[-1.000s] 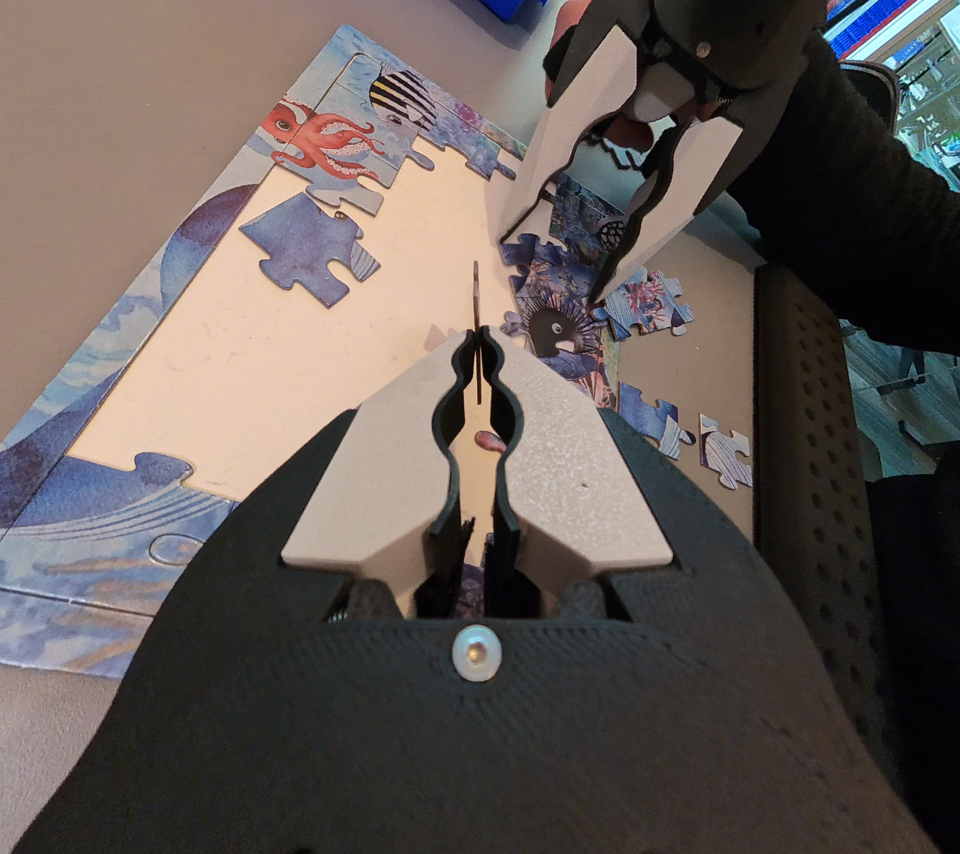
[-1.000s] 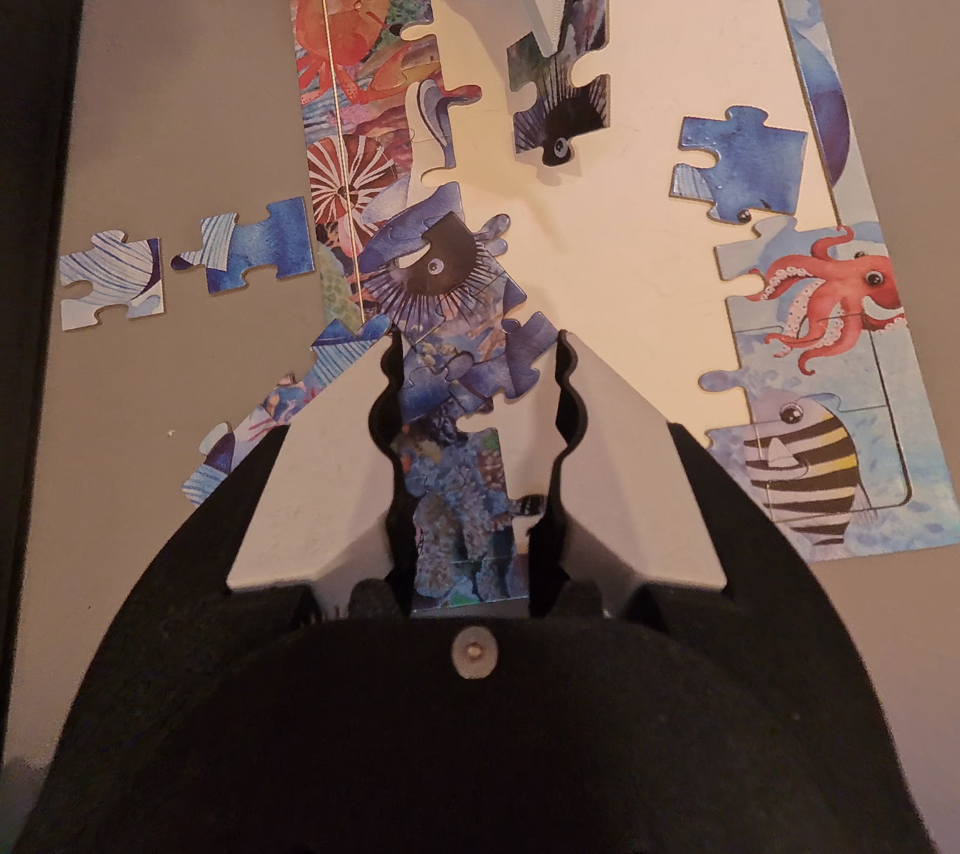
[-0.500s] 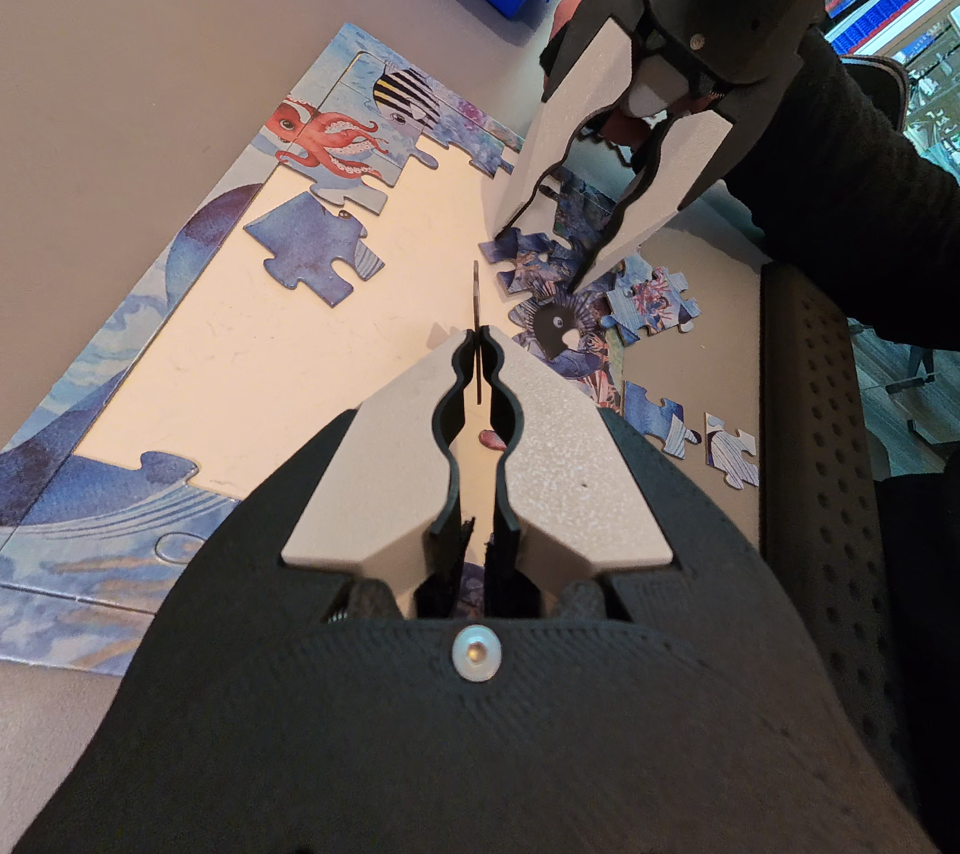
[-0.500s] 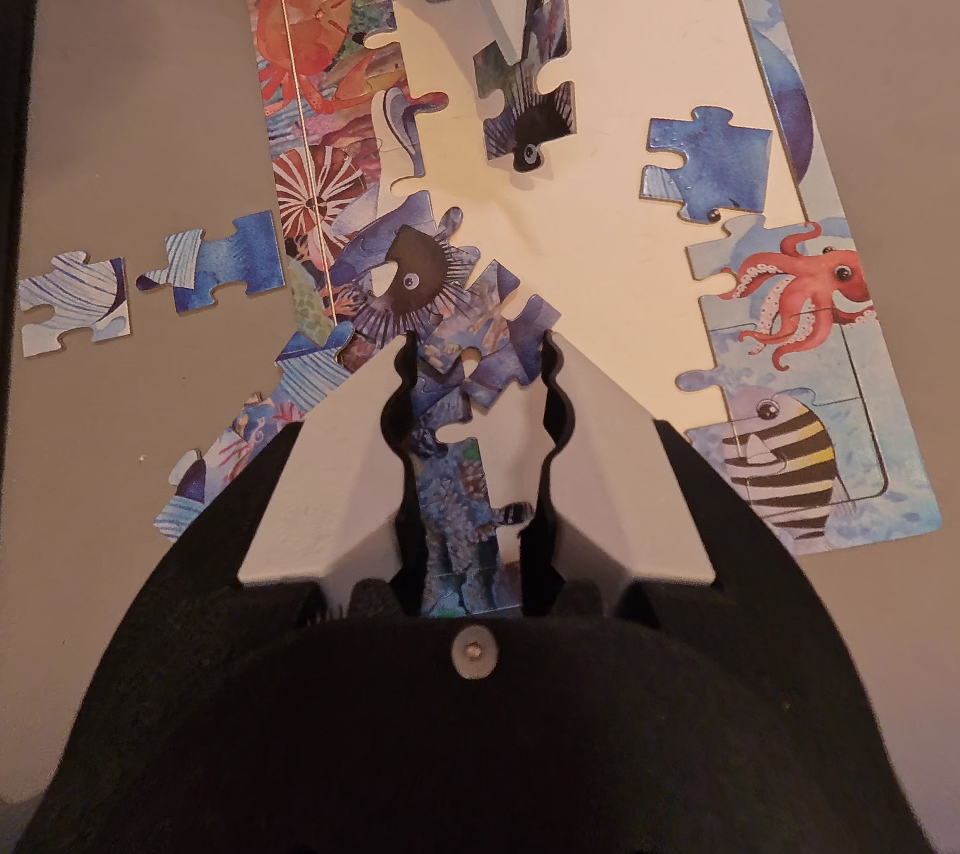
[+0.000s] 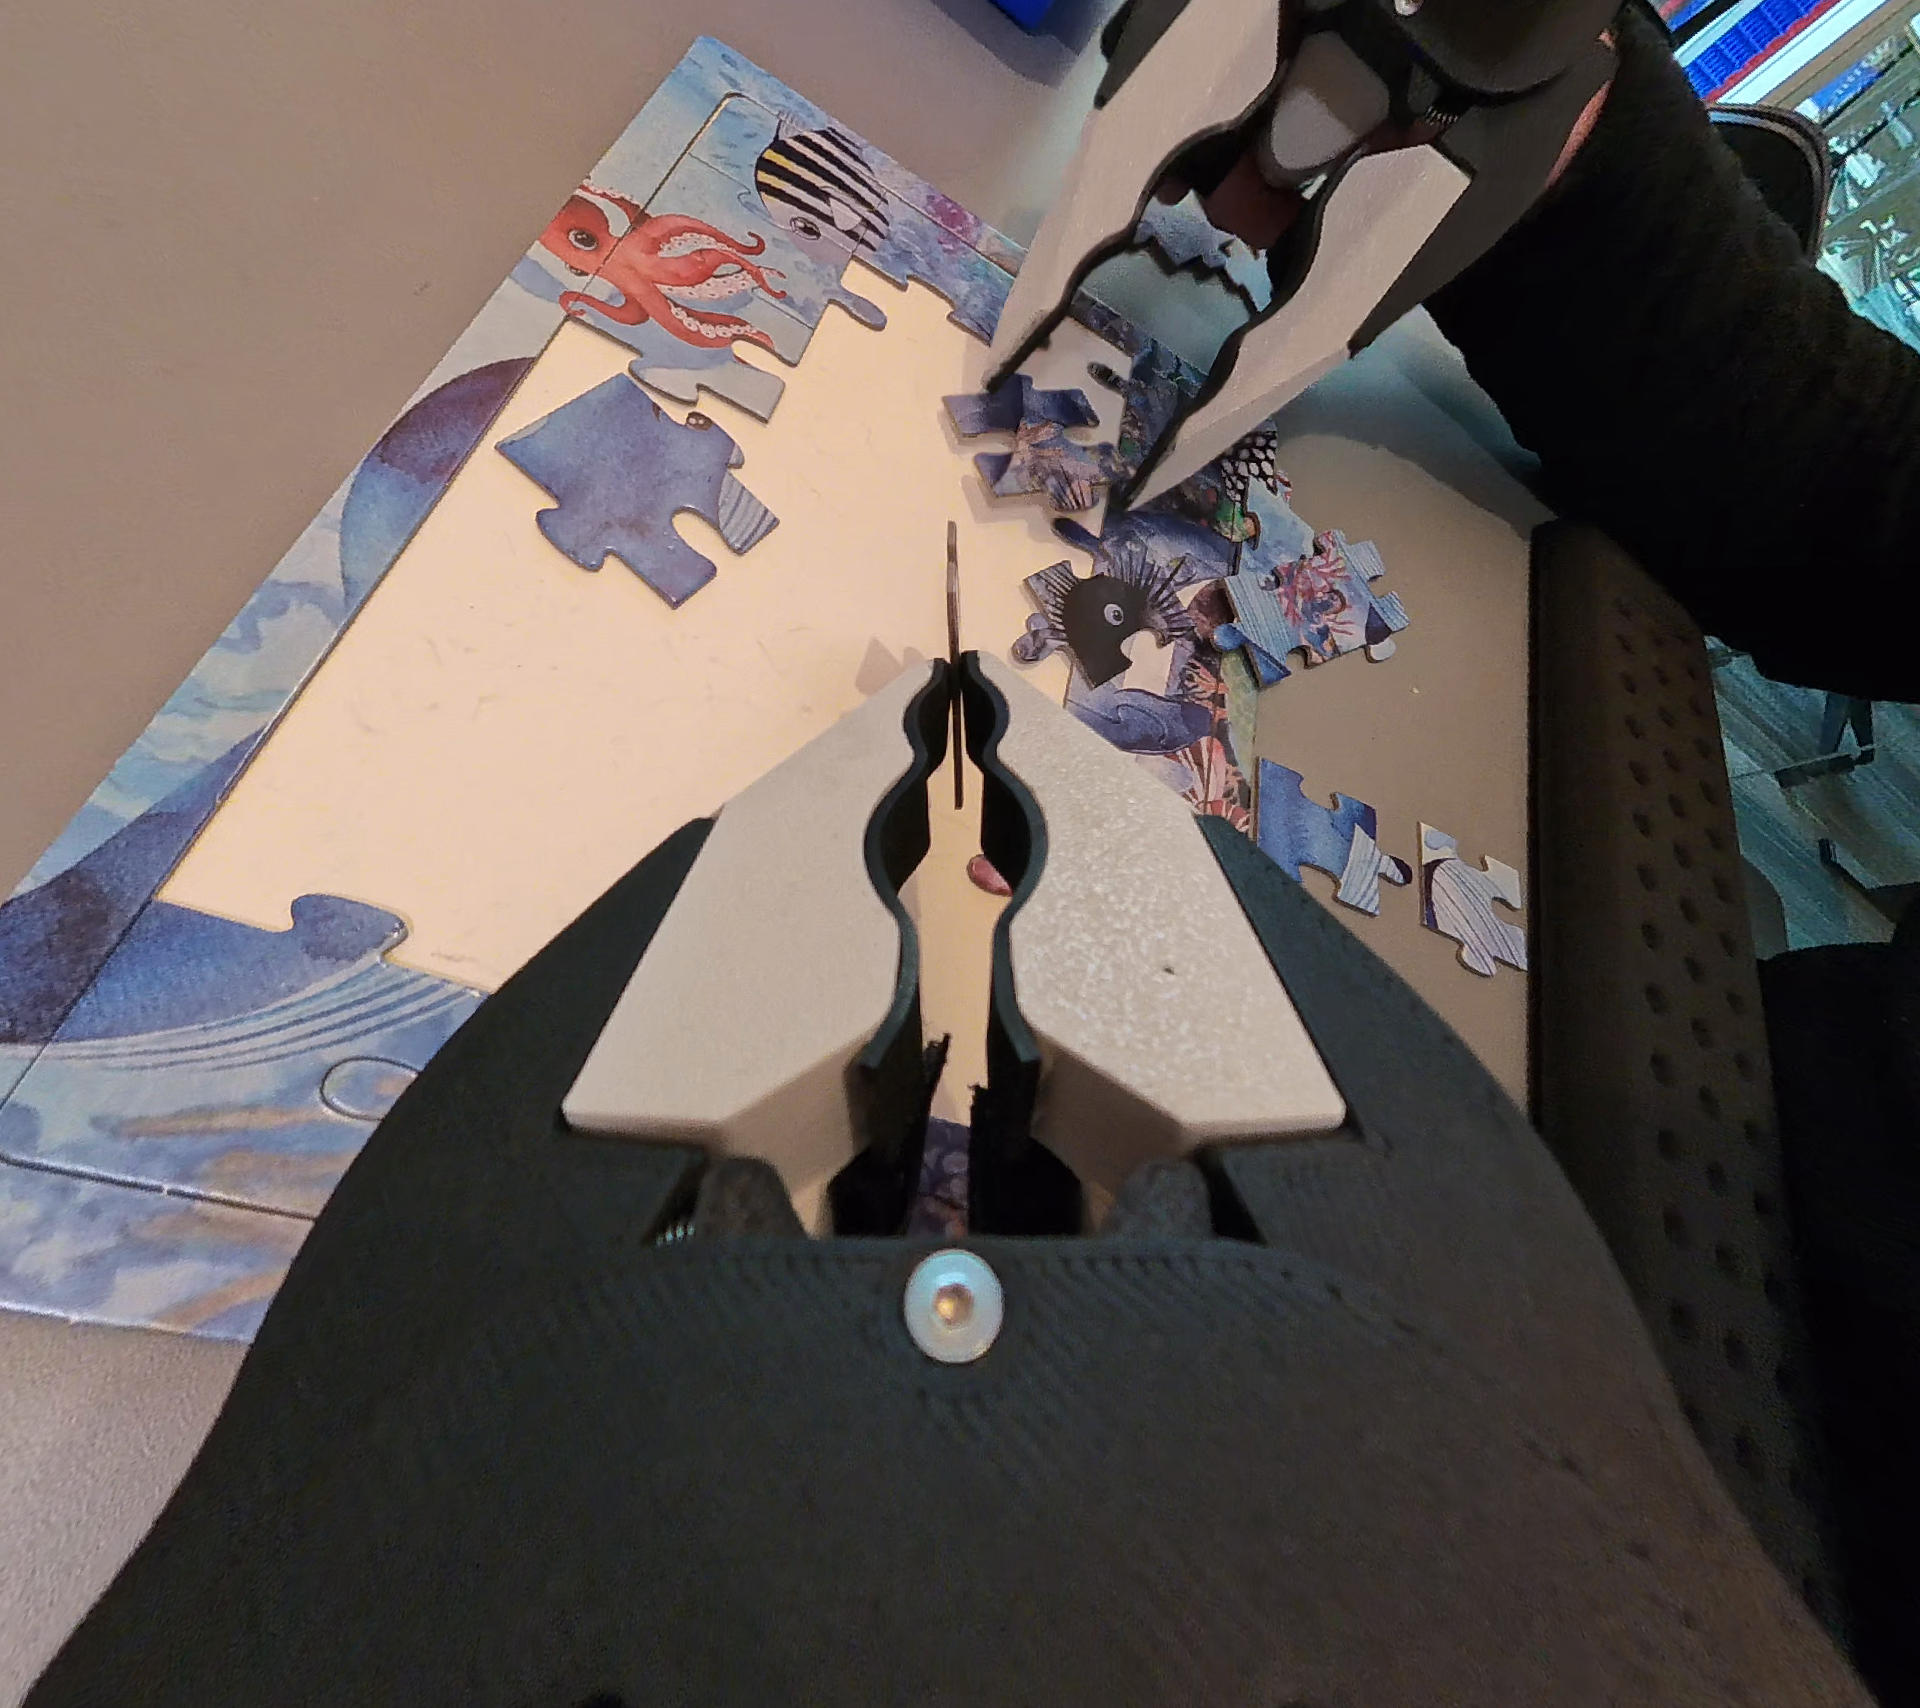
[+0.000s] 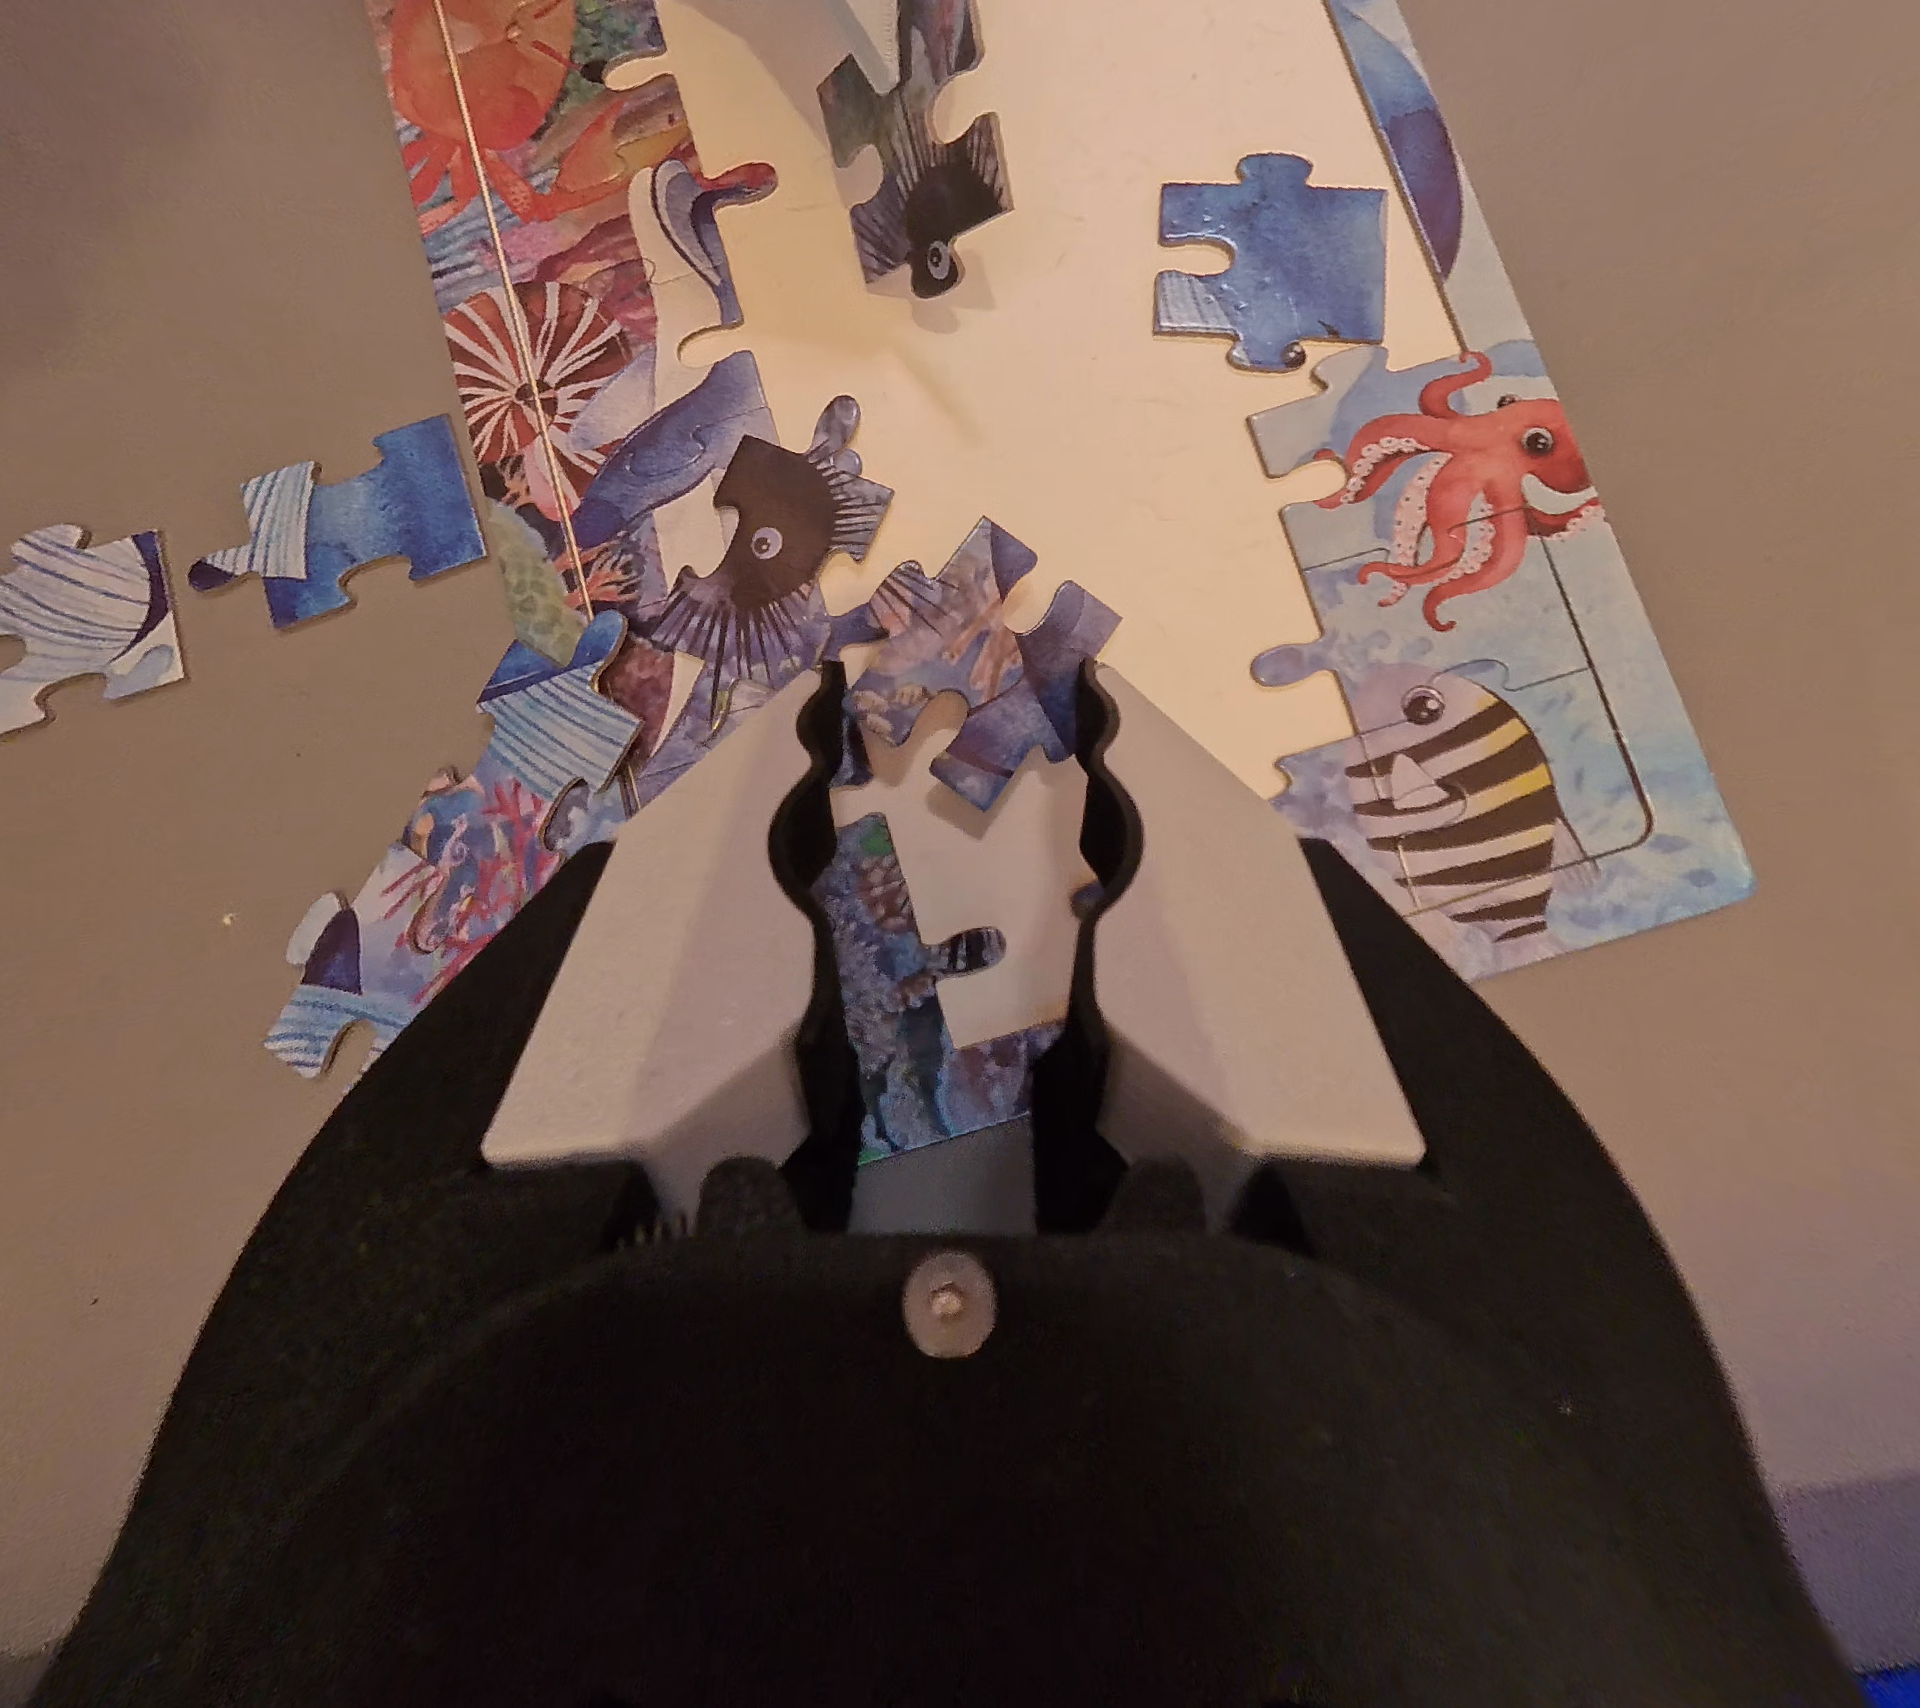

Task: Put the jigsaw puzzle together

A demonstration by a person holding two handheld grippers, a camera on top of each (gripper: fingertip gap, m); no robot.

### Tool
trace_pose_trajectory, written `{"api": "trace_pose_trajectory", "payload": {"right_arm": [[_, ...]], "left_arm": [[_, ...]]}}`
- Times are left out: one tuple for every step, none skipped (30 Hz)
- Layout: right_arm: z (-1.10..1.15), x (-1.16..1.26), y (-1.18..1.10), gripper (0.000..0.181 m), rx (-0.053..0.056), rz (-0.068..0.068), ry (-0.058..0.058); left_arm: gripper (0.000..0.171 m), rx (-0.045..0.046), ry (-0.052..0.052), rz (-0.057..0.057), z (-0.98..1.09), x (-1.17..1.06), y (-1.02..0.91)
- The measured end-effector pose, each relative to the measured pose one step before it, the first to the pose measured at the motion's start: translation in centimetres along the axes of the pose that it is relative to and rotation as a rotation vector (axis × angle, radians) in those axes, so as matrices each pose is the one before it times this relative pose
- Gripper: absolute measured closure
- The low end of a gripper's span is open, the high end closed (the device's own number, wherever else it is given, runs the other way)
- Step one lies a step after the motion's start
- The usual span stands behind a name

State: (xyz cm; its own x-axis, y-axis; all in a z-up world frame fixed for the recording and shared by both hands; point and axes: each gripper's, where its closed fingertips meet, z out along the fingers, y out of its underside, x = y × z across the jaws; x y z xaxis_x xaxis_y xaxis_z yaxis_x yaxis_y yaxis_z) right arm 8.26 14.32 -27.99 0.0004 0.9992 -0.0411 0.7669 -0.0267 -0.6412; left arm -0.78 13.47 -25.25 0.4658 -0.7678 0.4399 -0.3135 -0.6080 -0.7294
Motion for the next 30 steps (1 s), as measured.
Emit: {"api": "trace_pose_trajectory", "payload": {"right_arm": [[-0.099, 0.205, -0.100, 0.138, 0.0042, 0.0093, 0.0111], [-0.103, 0.314, -0.121, 0.138, 0.0056, 0.0120, 0.0173], [-0.082, 0.278, -0.126, 0.138, 0.0053, 0.0071, 0.0165], [-0.052, 0.181, -0.084, 0.138, 0.0032, 0.0029, 0.0109], [-0.063, 0.293, -0.018, 0.138, -0.0007, 0.0050, 0.0177], [-0.075, 0.315, -0.020, 0.138, -0.0007, 0.0077, 0.0184], [-0.068, 0.171, -0.017, 0.138, 0.0007, 0.0085, 0.0098], [-0.048, 0.249, 0.036, 0.138, -0.0046, 0.0092, 0.0139], [-0.046, 0.321, 0.009, 0.138, -0.0031, 0.0070, 0.0194], [-0.048, 0.272, -0.008, 0.138, -0.0016, 0.0130, 0.0151], [-0.040, 0.144, -0.012, 0.138, -0.0022, 0.0165, 0.0064], [-0.039, 0.235, -0.035, 0.138, -0.0014, 0.0164, 0.0115], [-0.024, 0.390, -0.015, 0.138, -0.0025, 0.0242, 0.0201], [0.024, 0.222, 0.032, 0.138, -0.0043, 0.0274, 0.0093], [0.078, 0.225, 0.041, 0.138, -0.0046, 0.0294, 0.0097], [0.112, 0.268, 0.029, 0.138, -0.0022, 0.0297, 0.0142], [0.181, 0.141, 0.063, 0.138, -0.0041, 0.0263, 0.0088], [0.241, 0.141, 0.235, 0.138, -0.0155, 0.0266, 0.0094], [0.252, 0.262, 0.209, 0.138, -0.0120, 0.0282, 0.0157], [0.216, 0.074, 0.009, 0.138, 0.0015, 0.0274, 0.0052], [0.054, 0.025, -0.184, 0.138, 0.0120, 0.0309, 0.0028], [-0.016, -0.003, -0.118, 0.138, 0.0019, 0.0261, 0.0039], [-0.003, 0.060, -0.062, 0.138, -0.0015, 0.0119, 0.0148], [0.066, 0.080, 0.077, 0.138, -0.0100, 0.0046, 0.0186], [0.073, -0.046, 0.054, 0.138, -0.0090, -0.0048, 0.0127], [0.026, -0.300, 0.065, 0.136, -0.0093, -0.0083, -0.0059], [-0.088, -0.321, -0.076, 0.132, -0.0031, 0.0015, -0.0129], [-0.191, -0.258, -0.174, 0.132, 0.0053, 0.0003, -0.0102], [-0.209, -0.071, -0.160, 0.131, 0.0052, -0.0104, 0.0011], [-0.176, 0.109, 0.017, 0.130, -0.0053, -0.0139, 0.0081]], "left_arm": [[0.171, 0.00044, -0.0005, -0.0002, 0.000, -0.015, 0.004], [0.171, 0.00030, 0.0001, -0.0001, 0.002, 0.002, -0.004], [0.171, -0.00005, -0.0004, 0.0004, 0.000, -0.008, 0.001], [0.171, -0.00029, -0.0007, 0.0003, 0.004, 0.000, 0.007], [0.171, -0.00030, 0.0001, 0.0002, -0.002, 0.000, 0.004], [0.171, 0.00047, -0.0003, -0.0002, -0.007, 0.000, 0.003], [0.171, -0.00025, -0.0003, -0.0002, -0.003, -0.019, 0.008], [0.171, -0.00039, 0.0001, 0.0000, 0.010, -0.015, 0.014], [0.171, -0.00066, 0.0003, -0.0008, 0.021, -0.007, 0.022], [0.171, -0.00102, -0.0001, 0.0000, 0.020, -0.001, 0.023], [0.171, -0.00071, -0.0001, 0.0002, 0.027, -0.006, 0.026], [0.171, -0.00097, 0.0007, -0.0005, 0.027, 0.002, 0.023], [0.171, -0.00099, 0.0006, -0.0004, 0.038, -0.003, 0.014], [0.171, -0.00134, -0.0001, -0.0001, 0.036, -0.004, 0.038], [0.171, -0.00096, 0.0007, -0.0002, 0.028, -0.001, 0.023], [0.171, 0.00079, 0.0004, -0.0012, 0.013, 0.002, -0.010], [0.171, 0.00000, 0.0003, 0.0001, 0.000, 0.004, 0.000], [0.171, -0.00004, 0.0001, -0.0002, -0.007, -0.009, -0.002], [0.171, 0.00025, 0.0008, -0.0011, 0.009, 0.006, -0.002], [0.171, 0.00051, 0.0002, -0.0005, -0.005, 0.001, -0.004], [0.171, -0.00002, 0.0001, 0.0003, 0.008, 0.004, -0.003], [0.171, 0.00020, 0.0005, 0.0002, 0.002, 0.022, -0.007], [0.171, 0.00023, 0.0006, -0.0002, 0.018, 0.019, -0.010], [0.171, -0.00179, 0.0004, -0.0001, 0.030, -0.001, 0.031], [0.171, 0.00139, 0.0009, -0.0005, 0.013, 0.020, -0.006], [0.171, 0.00024, 0.0014, -0.0008, 0.012, 0.022, -0.013], [0.171, -0.00091, -0.0002, 0.0014, -0.011, 0.008, 0.001], [0.171, -0.00063, -0.0002, 0.0010, -0.006, -0.002, 0.015], [0.171, 0.00010, 0.0002, -0.0007, -0.016, -0.002, 0.005], [0.171, -0.00007, 0.0003, -0.0004, 0.001, 0.000, -0.005]]}}
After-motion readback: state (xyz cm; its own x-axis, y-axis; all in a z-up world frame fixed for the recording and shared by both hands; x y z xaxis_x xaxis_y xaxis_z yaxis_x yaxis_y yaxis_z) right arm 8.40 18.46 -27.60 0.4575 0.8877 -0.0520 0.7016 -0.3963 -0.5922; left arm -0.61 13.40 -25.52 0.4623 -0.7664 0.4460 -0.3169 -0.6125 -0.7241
